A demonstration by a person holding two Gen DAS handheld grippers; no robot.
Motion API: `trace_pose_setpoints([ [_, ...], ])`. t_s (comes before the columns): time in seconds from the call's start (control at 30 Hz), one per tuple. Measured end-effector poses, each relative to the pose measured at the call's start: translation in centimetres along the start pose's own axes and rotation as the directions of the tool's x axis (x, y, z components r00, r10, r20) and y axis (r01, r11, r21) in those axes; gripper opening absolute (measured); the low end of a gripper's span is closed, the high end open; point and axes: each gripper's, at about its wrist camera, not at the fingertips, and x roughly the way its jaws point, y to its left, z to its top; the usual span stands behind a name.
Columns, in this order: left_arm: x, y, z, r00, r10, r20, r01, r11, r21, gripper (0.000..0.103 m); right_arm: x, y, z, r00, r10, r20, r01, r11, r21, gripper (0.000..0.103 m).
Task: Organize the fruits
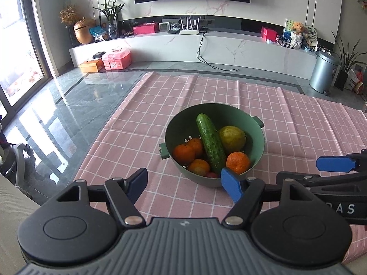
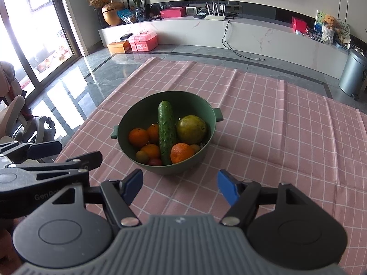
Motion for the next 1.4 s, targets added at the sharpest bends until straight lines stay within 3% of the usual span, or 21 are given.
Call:
trace_pose_setpoints([
  [1.4,-0.19,-0.17,0.12,1.000,-0.012,0.017,0.012,1.000,0.005,0.084,-0.41,-0.22,-0.26,1.000,-0.008,0.015,0.008,1.000,0.010,0.068],
])
